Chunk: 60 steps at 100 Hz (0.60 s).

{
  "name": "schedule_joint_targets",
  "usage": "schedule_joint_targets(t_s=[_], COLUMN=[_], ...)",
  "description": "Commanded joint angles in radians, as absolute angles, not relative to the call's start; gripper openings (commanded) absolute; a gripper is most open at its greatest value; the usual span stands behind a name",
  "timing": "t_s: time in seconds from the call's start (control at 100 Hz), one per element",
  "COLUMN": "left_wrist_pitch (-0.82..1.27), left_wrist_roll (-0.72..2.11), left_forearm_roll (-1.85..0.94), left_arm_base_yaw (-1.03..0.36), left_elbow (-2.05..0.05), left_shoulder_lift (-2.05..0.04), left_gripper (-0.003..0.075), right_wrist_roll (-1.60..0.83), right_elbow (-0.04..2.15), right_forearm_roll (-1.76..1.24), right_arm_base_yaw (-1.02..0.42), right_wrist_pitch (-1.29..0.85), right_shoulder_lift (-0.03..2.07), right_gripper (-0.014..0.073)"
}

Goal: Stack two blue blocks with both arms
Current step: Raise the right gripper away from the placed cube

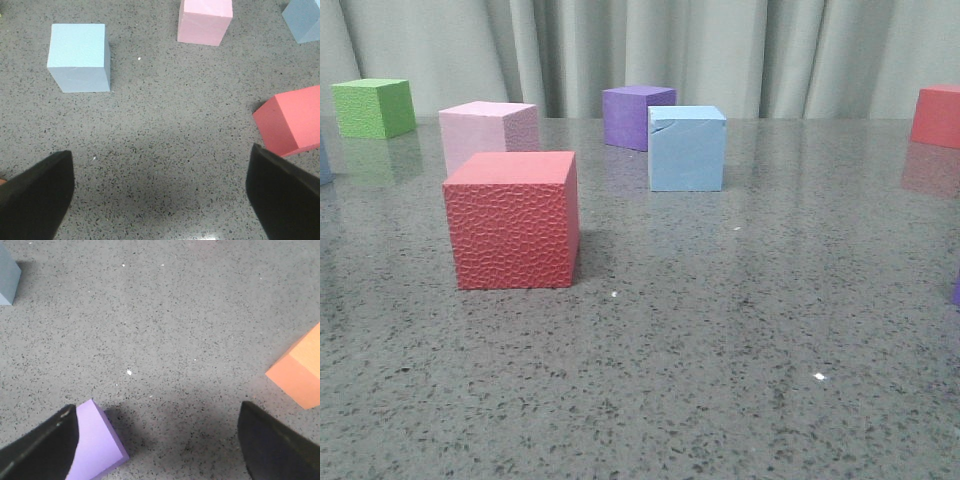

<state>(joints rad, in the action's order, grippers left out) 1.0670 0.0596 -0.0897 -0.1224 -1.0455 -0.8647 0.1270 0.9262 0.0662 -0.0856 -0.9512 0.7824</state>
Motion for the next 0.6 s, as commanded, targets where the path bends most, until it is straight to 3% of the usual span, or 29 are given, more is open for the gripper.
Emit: schedule_joint_targets(t_s=[0.0,0.34,0.59], left_wrist_pitch=[1.002,0.954,0.957], left_wrist_roll=[0.06,0.06,0.056], left_forearm_roll=[-0.109,-0.081,0.0], left_arm_base_yaw=[-0.128,-0.128,-0.128], left_elbow=[-1.079,-1.091,-1.204], left_shoulder_lift=[-0.863,-0.872,-1.006], left_gripper=[0.0662,0.0662,0.0662], right_wrist_roll=[0.117,0.117,0.117], right_elbow=[0.948,0.948,0.948], right_forearm_roll=[0.084,0.084,0.084], right_arm_base_yaw=[-0.079,-0.079,-0.079], right_wrist_pitch=[-0.891,-0.891,-0.887], right_shoulder_lift=[0.779,0.779,0.779], right_gripper=[0.0635,0.0635,0.0635])
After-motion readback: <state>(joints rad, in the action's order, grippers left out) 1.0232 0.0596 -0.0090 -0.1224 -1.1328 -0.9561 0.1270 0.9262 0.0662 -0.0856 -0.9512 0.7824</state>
